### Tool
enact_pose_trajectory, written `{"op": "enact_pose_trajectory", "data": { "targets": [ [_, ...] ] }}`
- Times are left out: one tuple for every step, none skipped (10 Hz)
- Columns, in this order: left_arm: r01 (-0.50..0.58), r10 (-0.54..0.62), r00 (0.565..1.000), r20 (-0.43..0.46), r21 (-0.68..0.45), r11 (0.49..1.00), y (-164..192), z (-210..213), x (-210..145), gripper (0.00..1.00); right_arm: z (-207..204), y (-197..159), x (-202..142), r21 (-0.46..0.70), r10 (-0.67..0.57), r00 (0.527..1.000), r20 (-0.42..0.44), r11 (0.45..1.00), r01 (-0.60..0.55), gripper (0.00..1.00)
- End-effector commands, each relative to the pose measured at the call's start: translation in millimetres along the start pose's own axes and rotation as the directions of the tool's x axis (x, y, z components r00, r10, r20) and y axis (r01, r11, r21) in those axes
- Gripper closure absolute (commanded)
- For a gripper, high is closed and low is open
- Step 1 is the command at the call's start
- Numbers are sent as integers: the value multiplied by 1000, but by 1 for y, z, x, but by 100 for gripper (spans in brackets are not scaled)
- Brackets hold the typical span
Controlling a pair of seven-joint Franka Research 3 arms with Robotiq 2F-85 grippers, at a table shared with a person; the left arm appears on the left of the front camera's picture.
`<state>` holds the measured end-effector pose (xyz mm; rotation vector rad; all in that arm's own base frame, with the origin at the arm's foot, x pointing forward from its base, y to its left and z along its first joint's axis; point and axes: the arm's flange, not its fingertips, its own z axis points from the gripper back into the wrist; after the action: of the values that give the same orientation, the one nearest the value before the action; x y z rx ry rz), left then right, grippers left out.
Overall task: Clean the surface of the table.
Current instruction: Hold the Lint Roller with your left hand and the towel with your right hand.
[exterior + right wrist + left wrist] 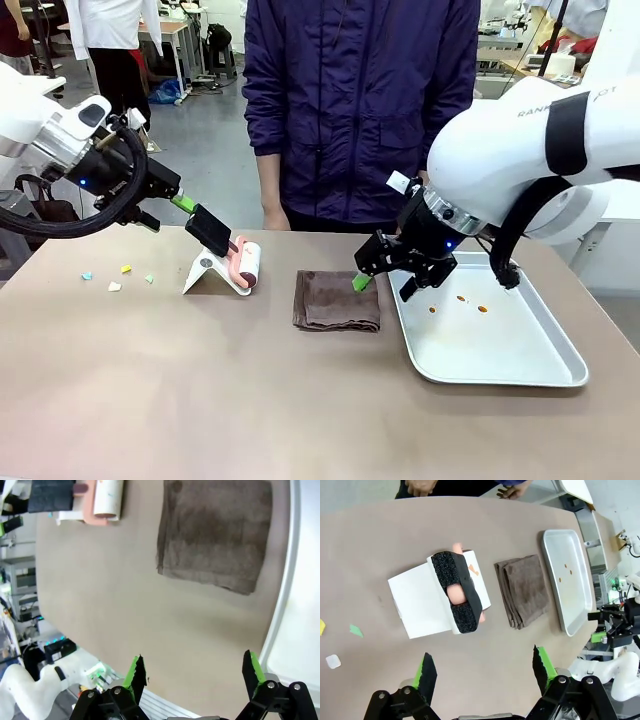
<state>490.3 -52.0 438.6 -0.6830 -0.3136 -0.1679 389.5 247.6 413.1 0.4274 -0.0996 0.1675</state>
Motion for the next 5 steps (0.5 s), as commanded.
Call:
{"op": "enact_pose_trajectory", "data": {
  "targets": [
    [-48,48,999,-12,-30,998,-1,-6,11,0,0,12,13,-32,-22,999,30,999,23,0],
    [-79,78,997,-12,-51,996,1,-8,23,0,-6,23,29,-42,-37,999,26,998,38,0],
    [-116,116,993,-17,-37,993,6,-12,32,0,-16,32,45,-71,-63,998,9,995,63,0],
    [-146,145,989,-29,-37,989,11,-19,40,0,-30,45,60,-113,-117,993,10,987,118,0],
    [-169,168,985,-32,-37,985,17,-25,46,0,-44,54,72,-175,-172,984,35,969,175,0]
  ]
}}
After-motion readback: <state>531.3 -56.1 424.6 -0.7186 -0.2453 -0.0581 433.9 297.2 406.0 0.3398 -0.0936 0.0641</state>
